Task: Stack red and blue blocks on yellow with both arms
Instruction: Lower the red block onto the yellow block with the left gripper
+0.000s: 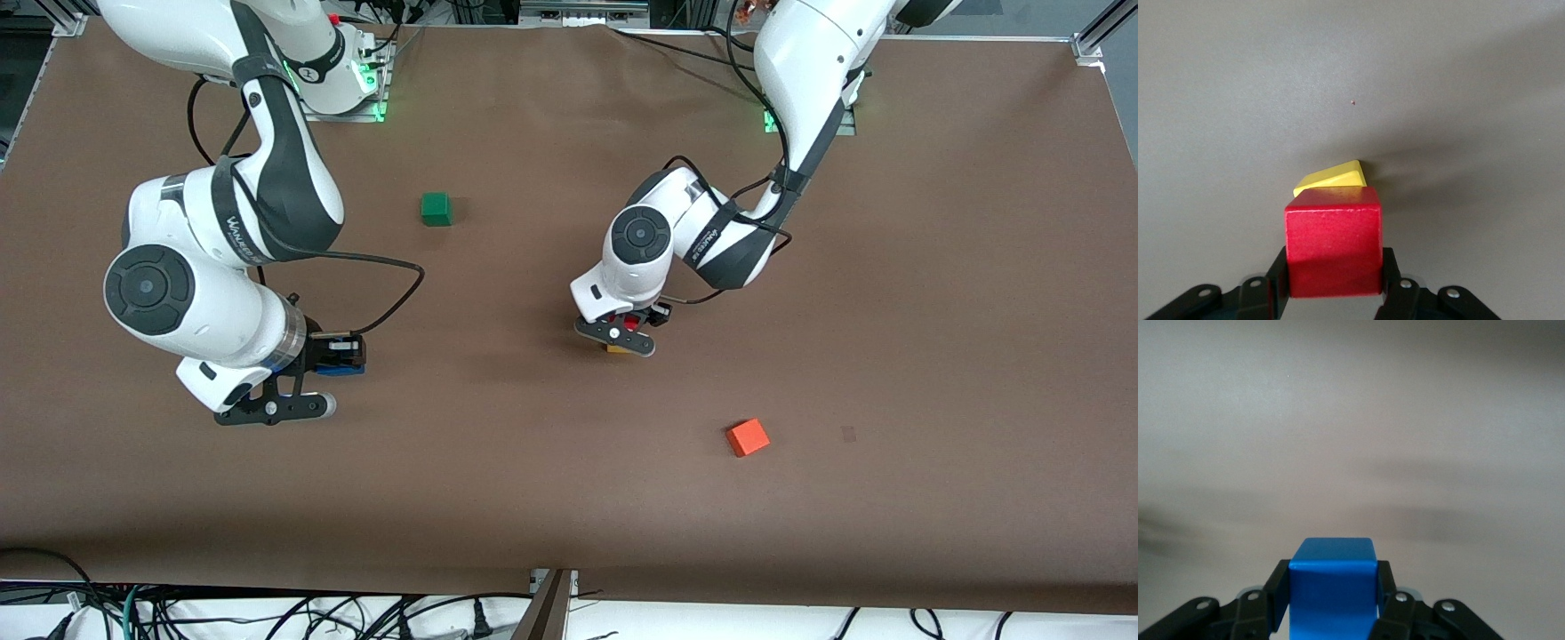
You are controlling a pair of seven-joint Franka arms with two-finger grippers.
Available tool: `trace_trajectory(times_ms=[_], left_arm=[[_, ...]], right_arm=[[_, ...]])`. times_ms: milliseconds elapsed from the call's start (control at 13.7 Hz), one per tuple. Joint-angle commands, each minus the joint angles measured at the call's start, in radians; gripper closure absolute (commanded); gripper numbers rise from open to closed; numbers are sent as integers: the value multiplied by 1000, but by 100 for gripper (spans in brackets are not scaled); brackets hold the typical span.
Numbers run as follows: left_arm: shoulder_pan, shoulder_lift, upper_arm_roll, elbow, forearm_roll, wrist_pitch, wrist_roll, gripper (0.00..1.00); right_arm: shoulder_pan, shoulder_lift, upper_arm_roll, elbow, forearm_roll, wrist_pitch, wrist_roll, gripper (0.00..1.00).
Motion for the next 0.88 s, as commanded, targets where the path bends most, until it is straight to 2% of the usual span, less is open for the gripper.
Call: trace_trajectory(times_ms=[0,585,659,732,805], left_arm=[[-12,-8,12,-10,26,1,-22,100],[-9,-7,14,-9,43,14,-44,99],[-9,-7,14,-9,43,14,-69,89],[-10,-7,12,-9,41,14,-92,67],[-9,-8,12,-9,41,11,-98,33]], right_arm=[[-2,15,4,39,15,-8,17,60],[15,17,4,39,13,-8,60,60],[15,17,4,39,13,-8,62,60],[17,17,4,39,13,-8,63,60],[17,17,4,39,13,-8,63,60]])
